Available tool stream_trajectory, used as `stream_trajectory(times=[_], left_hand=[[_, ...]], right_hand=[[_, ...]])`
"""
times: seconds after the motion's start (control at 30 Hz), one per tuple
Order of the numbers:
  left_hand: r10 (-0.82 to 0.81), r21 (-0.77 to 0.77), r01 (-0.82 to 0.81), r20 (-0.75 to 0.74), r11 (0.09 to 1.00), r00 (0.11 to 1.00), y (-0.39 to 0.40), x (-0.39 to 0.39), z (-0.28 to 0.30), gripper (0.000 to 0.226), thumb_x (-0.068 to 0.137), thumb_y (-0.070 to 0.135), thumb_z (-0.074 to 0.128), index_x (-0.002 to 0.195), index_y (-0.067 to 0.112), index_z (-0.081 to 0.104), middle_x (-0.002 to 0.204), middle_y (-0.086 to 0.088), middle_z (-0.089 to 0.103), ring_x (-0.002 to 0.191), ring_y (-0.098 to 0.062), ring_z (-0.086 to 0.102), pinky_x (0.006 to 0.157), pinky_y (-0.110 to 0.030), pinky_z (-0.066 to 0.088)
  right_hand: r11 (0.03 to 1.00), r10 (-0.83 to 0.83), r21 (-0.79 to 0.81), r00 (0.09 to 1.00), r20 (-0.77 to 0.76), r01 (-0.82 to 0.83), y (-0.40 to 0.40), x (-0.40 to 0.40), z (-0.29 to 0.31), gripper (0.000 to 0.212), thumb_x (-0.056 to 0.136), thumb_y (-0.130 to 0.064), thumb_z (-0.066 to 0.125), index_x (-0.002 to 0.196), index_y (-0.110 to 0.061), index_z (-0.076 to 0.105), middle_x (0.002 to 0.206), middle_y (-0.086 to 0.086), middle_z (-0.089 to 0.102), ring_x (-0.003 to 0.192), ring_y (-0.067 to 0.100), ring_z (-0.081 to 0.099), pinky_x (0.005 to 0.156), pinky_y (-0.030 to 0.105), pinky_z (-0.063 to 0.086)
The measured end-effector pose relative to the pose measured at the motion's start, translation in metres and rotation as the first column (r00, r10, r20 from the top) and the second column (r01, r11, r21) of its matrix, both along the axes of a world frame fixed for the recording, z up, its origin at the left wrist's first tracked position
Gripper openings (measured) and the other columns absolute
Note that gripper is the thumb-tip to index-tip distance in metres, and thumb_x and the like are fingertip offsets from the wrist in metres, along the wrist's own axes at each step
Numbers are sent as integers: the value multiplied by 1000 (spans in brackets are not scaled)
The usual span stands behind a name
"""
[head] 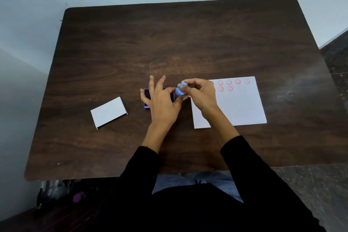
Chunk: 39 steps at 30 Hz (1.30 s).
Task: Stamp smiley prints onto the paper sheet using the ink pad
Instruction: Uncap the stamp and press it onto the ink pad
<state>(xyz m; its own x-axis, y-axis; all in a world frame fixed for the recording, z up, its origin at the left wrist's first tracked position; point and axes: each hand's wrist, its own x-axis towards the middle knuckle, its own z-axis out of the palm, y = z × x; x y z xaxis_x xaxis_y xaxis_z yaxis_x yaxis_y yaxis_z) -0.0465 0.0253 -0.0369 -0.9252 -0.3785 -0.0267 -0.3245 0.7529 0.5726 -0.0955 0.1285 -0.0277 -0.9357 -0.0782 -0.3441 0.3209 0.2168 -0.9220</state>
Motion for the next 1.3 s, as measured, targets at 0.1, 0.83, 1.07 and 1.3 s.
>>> stream_trajectory(times=[0.1, 0.83, 1.07, 1.3], left_hand=[[12, 16, -12, 1, 1000, 1000, -2, 1, -2, 22, 79, 33, 70, 96, 19, 70, 150, -3, 37, 147, -23, 4, 112, -55, -6], [-22, 72, 17, 66, 997, 998, -2, 9, -9, 36, 85, 44, 61, 115, 25, 65, 160, 0, 9, 145, -26, -17, 110, -58, -11], [-115, -110, 109, -54, 988, 992, 20, 42, -25, 36, 87, 46, 56, 123, 39, 57, 160, -10, 4, 142, -30, -18, 108, -63, -7], [-137, -223, 138, 21, 965, 990, 24, 50, -43, 44, 86, 51, 54, 128, 37, 54, 158, -15, 9, 143, -35, -10, 108, -64, -1]], right_hand=[[999, 32, -2, 999, -25, -33, -2, 1, -1, 20, 81, -9, 69, 101, -7, 69, 93, 11, 71, 91, 22, 68, 83, 32, 56], [937, 304, -171, 952, -27, -304, 17, -6, 4, 34, 91, 4, 48, 123, -6, 55, 112, 9, 64, 103, 14, 63, 83, 16, 53], [616, 68, -762, 951, 302, 198, 26, -15, 8, 21, 94, -7, 47, 107, -12, 64, 98, 5, 73, 94, 16, 70, 79, 24, 57], [452, 41, -797, 884, 466, 400, 23, -7, 8, 18, 90, -5, 53, 91, -4, 71, 95, 14, 75, 94, 24, 70, 80, 29, 59]])
